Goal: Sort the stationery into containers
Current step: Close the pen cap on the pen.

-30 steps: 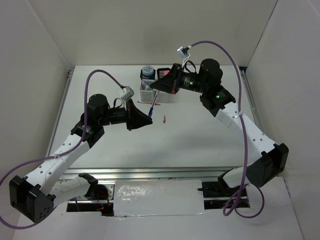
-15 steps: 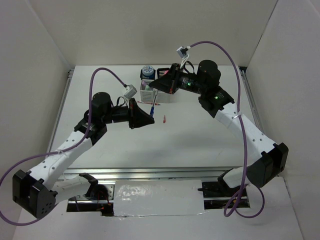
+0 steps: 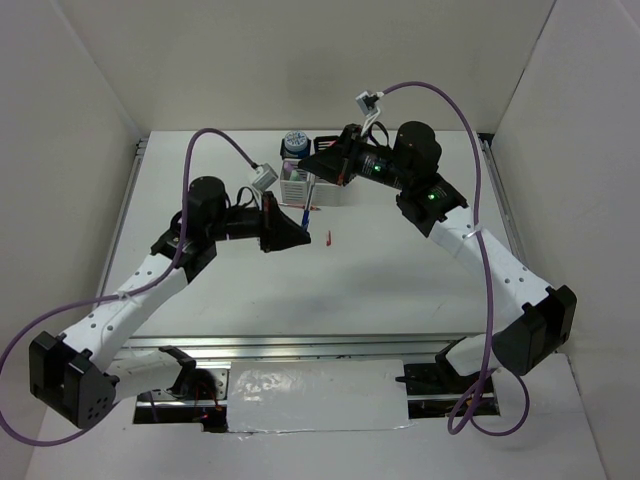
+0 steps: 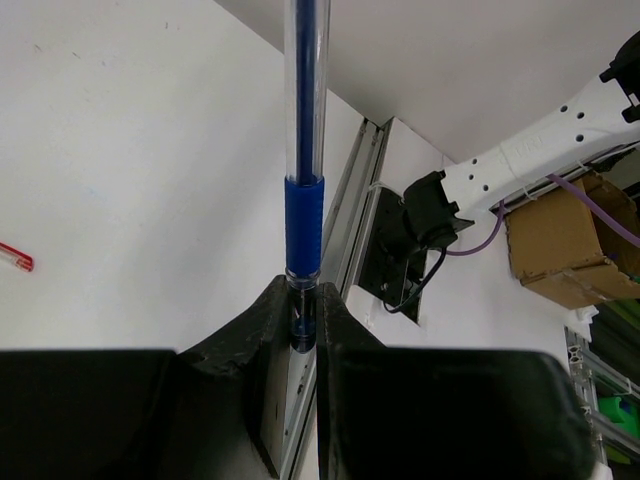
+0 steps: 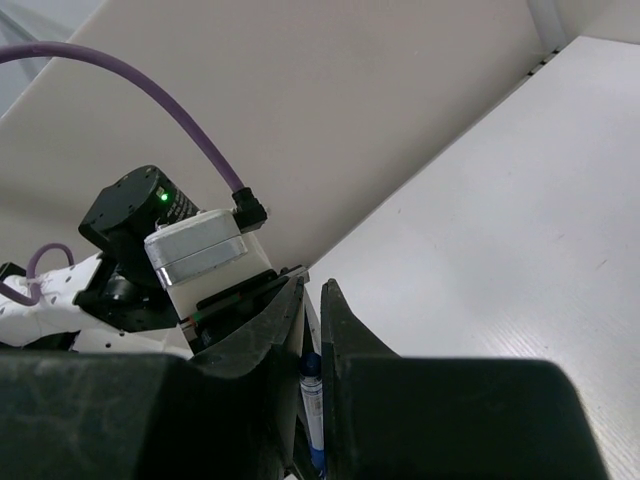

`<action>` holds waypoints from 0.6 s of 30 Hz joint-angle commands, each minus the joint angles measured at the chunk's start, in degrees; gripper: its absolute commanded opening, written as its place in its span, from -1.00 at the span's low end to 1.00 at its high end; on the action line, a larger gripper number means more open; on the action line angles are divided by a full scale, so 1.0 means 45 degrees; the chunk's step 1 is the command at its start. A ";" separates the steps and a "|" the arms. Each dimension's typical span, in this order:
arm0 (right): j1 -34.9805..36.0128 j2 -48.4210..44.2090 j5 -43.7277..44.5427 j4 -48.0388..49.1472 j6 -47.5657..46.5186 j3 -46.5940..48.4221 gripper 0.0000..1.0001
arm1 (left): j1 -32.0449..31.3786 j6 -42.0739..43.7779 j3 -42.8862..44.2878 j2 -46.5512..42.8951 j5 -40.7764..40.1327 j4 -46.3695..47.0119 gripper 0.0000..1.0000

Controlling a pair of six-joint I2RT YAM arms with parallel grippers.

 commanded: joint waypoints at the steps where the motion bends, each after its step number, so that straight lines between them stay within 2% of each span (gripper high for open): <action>1: 0.0820 -0.0001 -0.1377 -0.1472 -0.0190 -0.0562 -1.00 | 0.0293 -0.0093 0.1552 -0.0023 -0.0618 0.2862 -1.00; 18: 0.1016 0.0115 -0.1474 -0.1706 -0.0092 -0.1071 -1.00 | 0.0645 -0.0074 0.2295 0.0270 -0.0364 0.3487 -1.00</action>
